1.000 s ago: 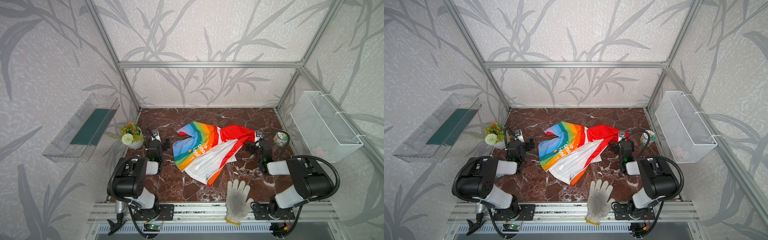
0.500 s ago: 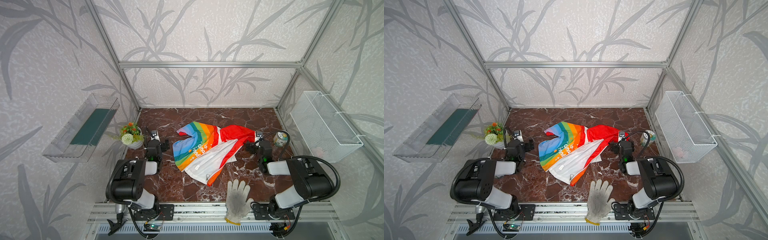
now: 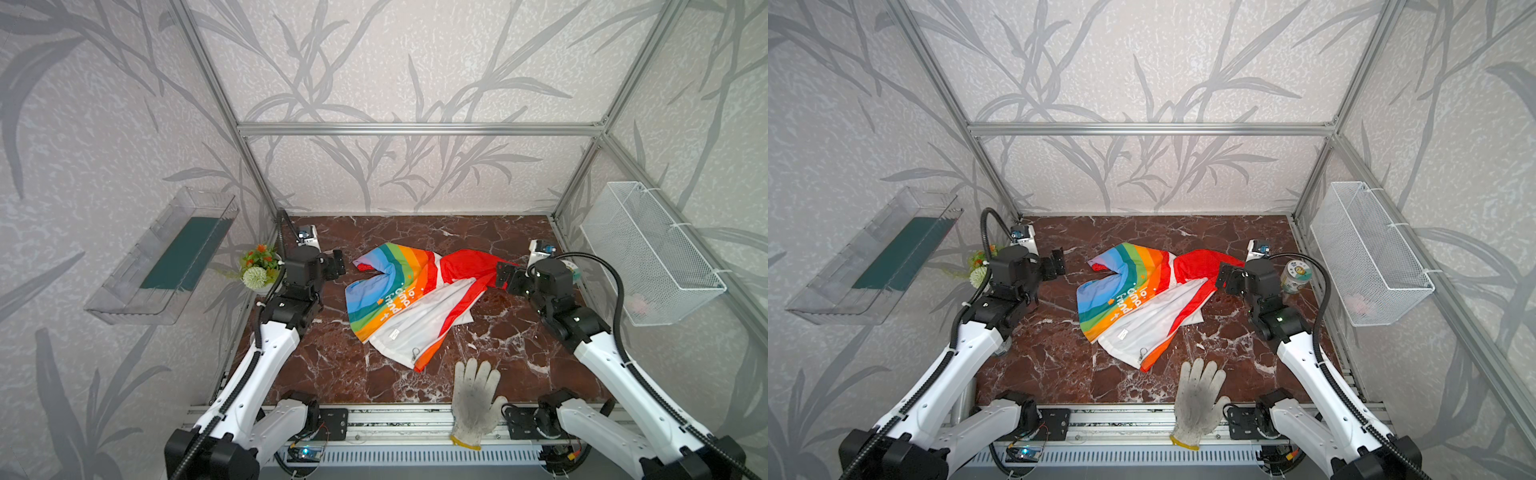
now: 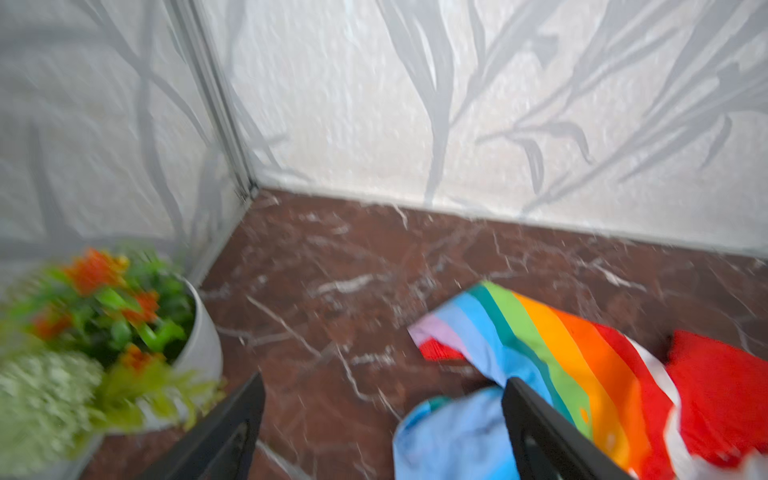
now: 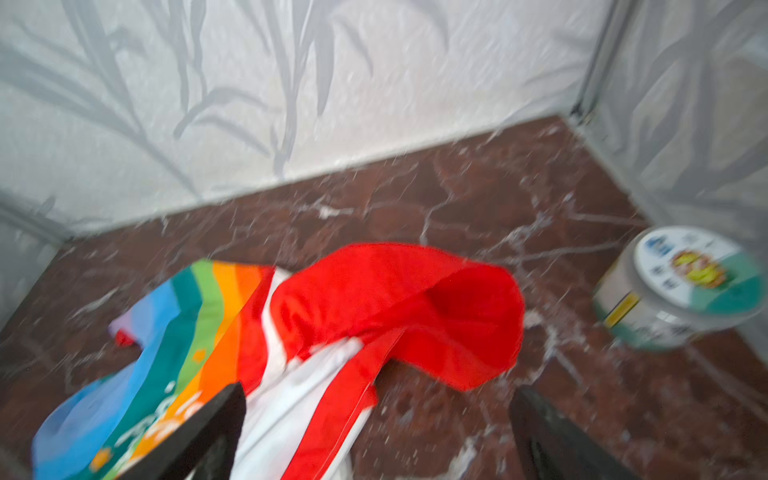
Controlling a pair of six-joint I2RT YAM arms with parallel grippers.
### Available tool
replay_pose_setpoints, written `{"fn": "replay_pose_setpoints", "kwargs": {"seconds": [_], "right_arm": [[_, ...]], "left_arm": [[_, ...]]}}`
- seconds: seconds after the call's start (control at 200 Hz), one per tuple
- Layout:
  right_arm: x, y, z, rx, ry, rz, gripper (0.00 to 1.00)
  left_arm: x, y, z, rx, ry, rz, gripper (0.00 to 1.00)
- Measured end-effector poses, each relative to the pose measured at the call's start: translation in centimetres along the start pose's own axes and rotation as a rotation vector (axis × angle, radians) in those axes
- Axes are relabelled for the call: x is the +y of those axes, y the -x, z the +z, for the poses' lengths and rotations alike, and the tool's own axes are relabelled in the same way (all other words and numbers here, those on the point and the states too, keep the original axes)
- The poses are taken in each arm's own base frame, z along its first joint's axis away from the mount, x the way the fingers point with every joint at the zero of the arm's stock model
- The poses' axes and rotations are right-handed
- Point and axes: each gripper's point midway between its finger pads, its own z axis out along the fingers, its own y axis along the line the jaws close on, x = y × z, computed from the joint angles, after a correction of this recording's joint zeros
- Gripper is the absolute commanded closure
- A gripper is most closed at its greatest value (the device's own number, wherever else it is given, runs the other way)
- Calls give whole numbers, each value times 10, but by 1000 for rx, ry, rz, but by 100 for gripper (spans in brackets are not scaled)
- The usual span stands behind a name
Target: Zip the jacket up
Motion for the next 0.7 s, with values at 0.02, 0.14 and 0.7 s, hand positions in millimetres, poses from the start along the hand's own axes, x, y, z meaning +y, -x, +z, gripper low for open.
{"fn": "replay_pose_setpoints", "kwargs": {"seconds": [0.02,0.14,0.7], "right_arm": [[6,-10,0,41,16,11,1],[42,-66,-10,241,105,53,1],[169,-215,-11,708,292,40,1]], "left_arm": [[-1,-9,1,32,-6,-13,13],[-1,-65,-2,222,-34,-97,16],[-27,-195,-21,590,-177,-443,19]]}}
